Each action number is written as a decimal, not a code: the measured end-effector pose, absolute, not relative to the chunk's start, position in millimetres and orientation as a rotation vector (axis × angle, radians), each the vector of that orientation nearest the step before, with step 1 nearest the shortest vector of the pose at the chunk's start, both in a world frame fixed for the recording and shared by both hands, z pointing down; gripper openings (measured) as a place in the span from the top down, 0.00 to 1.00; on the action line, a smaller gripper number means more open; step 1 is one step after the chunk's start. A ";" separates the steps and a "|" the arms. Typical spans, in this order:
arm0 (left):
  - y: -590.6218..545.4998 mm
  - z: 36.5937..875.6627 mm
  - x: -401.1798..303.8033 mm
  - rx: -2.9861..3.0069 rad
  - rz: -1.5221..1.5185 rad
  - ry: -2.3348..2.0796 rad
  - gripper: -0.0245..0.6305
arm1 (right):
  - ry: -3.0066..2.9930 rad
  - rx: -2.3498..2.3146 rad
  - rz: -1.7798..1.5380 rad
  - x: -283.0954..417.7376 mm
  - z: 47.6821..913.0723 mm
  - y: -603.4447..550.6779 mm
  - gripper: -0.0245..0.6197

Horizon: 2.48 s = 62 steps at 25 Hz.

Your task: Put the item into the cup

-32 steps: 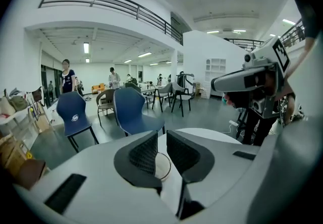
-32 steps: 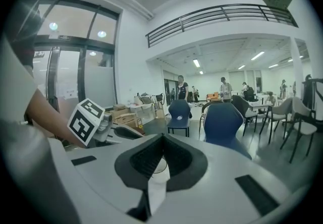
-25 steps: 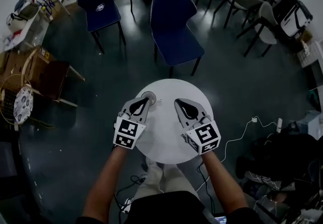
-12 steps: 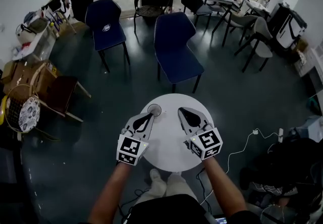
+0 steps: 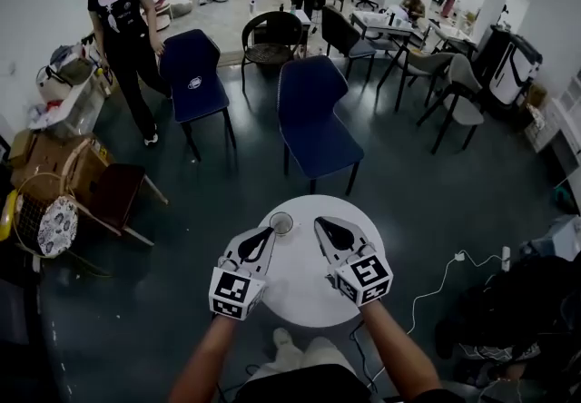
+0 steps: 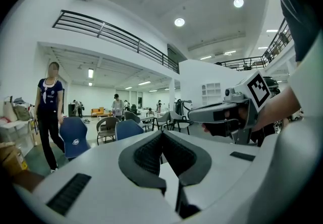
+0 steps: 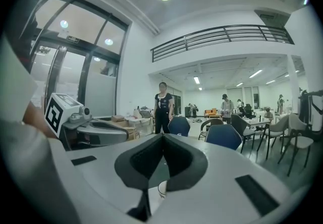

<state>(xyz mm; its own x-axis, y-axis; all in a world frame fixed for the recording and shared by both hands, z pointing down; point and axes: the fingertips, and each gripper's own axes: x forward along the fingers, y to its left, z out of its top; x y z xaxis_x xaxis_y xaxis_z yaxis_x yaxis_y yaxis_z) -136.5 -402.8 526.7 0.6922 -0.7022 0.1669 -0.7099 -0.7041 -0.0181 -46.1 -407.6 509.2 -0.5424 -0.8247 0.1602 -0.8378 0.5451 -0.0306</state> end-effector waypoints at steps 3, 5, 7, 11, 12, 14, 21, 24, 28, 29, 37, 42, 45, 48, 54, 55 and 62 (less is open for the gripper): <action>-399.4 518.6 -142.5 2.828 0.229 -1.209 0.94 | -2.658 1.430 0.153 -49.2 499.4 -404.8 0.94; -396.0 510.6 -143.2 2.826 0.219 -1.231 0.94 | -2.665 1.425 0.140 -48.0 491.2 -401.5 0.94; -391.8 503.3 -142.0 2.828 0.213 -1.247 0.94 | -2.671 1.419 0.127 -45.5 482.7 -396.8 0.94; -381.8 490.2 -136.6 2.835 0.199 -1.262 0.94 | -2.689 1.416 0.109 -41.7 465.8 -384.3 0.94; -377.9 487.7 -134.5 2.836 0.194 -1.265 0.94 | -2.693 1.413 0.106 -40.6 463.2 -379.5 0.94; -369.4 483.2 -129.0 2.839 0.186 -1.270 0.94 | -2.698 1.407 0.099 -36.9 459.6 -368.3 0.94; -326.1 464.3 -92.1 2.833 0.157 -1.293 0.94 | -2.720 1.411 0.095 -6.0 441.6 -320.7 0.94; -303.2 457.3 -81.8 2.829 0.152 -1.297 0.94 | -2.730 1.400 0.079 1.1 434.3 -297.4 0.94; -271.6 440.4 -65.1 2.833 0.142 -1.303 0.94 | -2.733 1.391 0.071 18.0 423.4 -265.2 0.94; -263.6 435.6 -61.6 2.834 0.140 -1.307 0.94 | -2.734 1.389 0.067 22.2 420.7 -257.3 0.94; -194.3 411.0 -47.3 2.833 0.130 -1.360 0.94 | -2.789 1.347 0.010 34.3 391.0 -190.5 0.94; -152.5 402.6 -43.9 2.815 0.120 -1.401 0.94 | -2.811 1.321 -0.022 40.9 381.0 -148.0 0.94; -122.0 400.1 -39.0 2.820 0.124 -1.422 0.94 | -2.821 1.314 -0.040 47.8 378.6 -117.8 0.94; -92.1 395.8 -33.4 2.820 0.124 -1.432 0.94 | -2.826 1.308 -0.045 54.2 373.0 -87.7 0.94; -38.9 394.3 -27.1 2.831 0.131 -1.449 0.94 | -2.826 1.306 -0.077 64.9 369.3 -36.2 0.94; -31.0 395.5 -27.1 2.828 0.132 -1.450 0.94 | -2.825 1.308 -0.078 65.8 369.6 -27.9 0.94; 17.0 395.5 -17.3 2.817 0.126 -1.456 0.94 | -2.824 1.320 -0.083 80.4 369.5 22.2 0.94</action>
